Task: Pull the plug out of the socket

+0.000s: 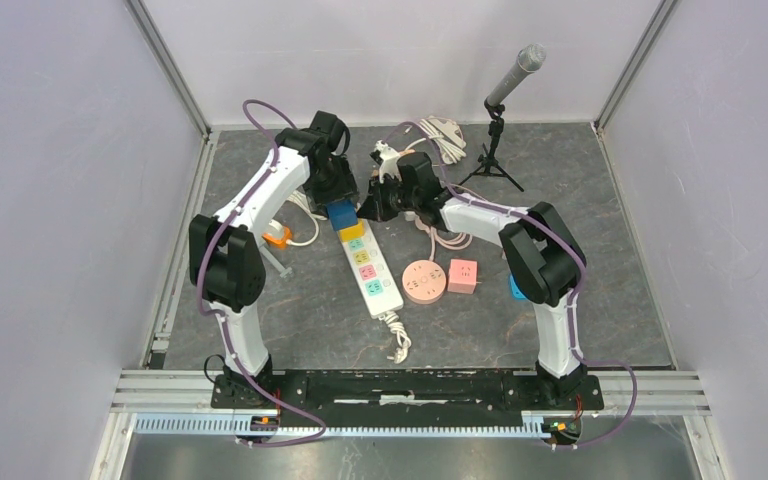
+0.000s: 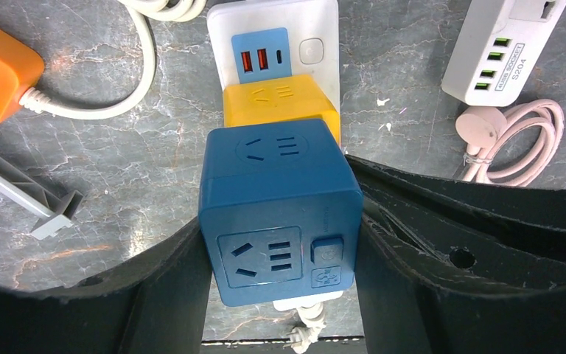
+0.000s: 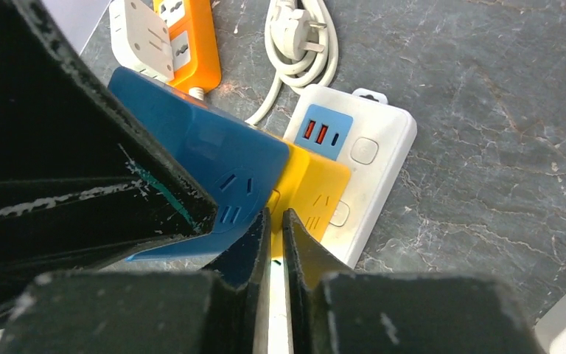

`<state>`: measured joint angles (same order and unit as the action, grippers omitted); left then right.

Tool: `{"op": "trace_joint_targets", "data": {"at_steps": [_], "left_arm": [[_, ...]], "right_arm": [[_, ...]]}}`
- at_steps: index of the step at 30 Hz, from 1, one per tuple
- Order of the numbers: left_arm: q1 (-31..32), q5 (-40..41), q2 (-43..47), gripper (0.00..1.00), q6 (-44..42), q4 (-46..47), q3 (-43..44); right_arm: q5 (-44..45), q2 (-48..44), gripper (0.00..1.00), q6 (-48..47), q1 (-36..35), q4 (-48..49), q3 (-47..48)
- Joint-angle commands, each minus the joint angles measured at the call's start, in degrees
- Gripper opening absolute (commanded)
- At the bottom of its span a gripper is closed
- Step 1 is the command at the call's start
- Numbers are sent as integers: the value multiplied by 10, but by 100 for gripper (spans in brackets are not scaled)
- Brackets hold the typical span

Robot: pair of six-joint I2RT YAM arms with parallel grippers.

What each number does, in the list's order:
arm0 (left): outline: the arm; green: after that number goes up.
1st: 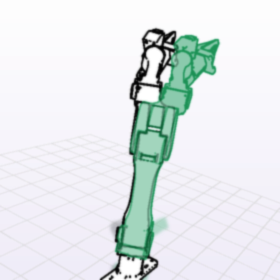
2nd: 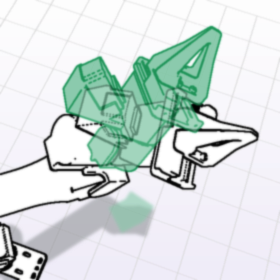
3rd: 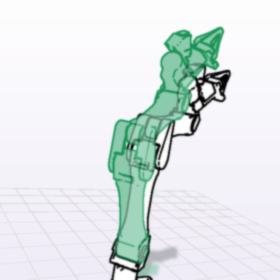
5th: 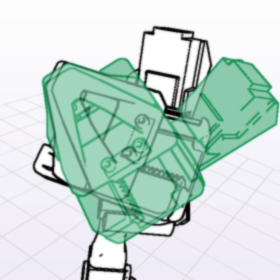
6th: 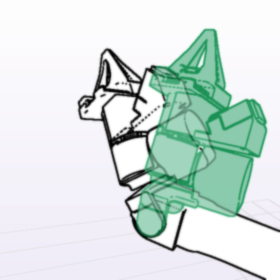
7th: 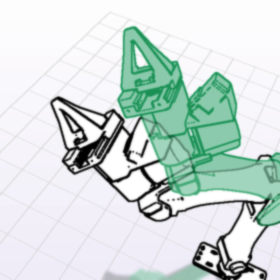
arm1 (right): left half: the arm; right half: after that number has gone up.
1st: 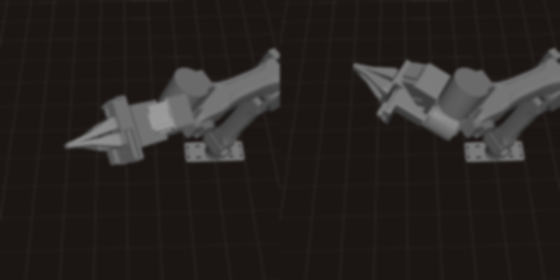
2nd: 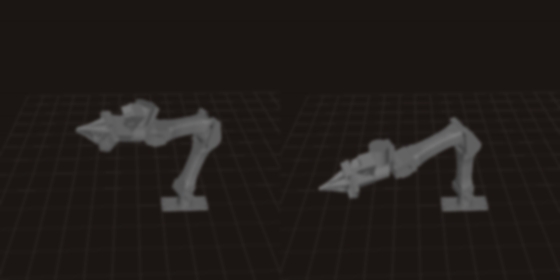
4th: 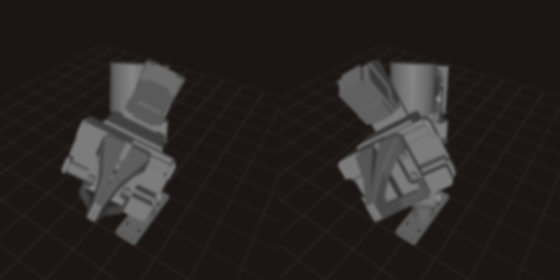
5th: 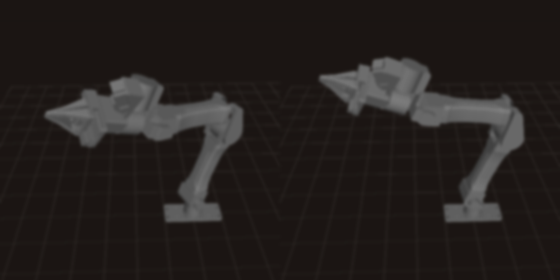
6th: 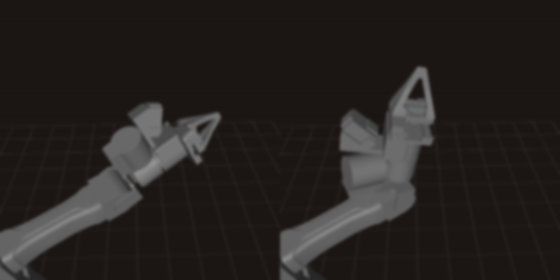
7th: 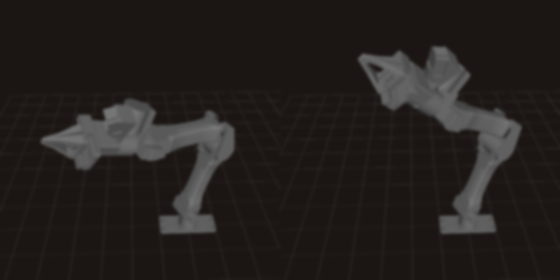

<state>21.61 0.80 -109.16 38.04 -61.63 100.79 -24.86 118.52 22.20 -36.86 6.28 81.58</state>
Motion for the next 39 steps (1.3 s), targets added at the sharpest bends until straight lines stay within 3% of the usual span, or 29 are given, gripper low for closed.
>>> {"op": "trace_joint_targets", "data": {"at_steps": [1,4,8,20,23,28,32,35,39], "left_arm": [[10,-81,24,2,37,46,36],[10,-93,20,2,31,48,62],[10,-84,18,2,1,29,106],[20,-32,30,2,11,-12,93],[32,-50,46,2,-14,29,63],[63,-11,89,2,-73,127,-23],[69,-10,103,2,-57,138,-43],[66,33,101,2,1,87,-25],[55,18,100,2,53,63,-11]], "right_arm": [[24,41,8,-62,-28,-125,-65],[31,43,0,-80,-30,-136,-87],[41,15,0,-105,-30,-112,-149],[57,27,0,-98,-31,-114,-136],[61,36,0,-85,-31,-124,-123],[62,50,0,-69,-31,-141,-105],[66,62,0,-61,-31,-156,-95],[64,61,0,-60,-31,-155,-96],[48,52,0,-62,-31,-140,-108]]}}
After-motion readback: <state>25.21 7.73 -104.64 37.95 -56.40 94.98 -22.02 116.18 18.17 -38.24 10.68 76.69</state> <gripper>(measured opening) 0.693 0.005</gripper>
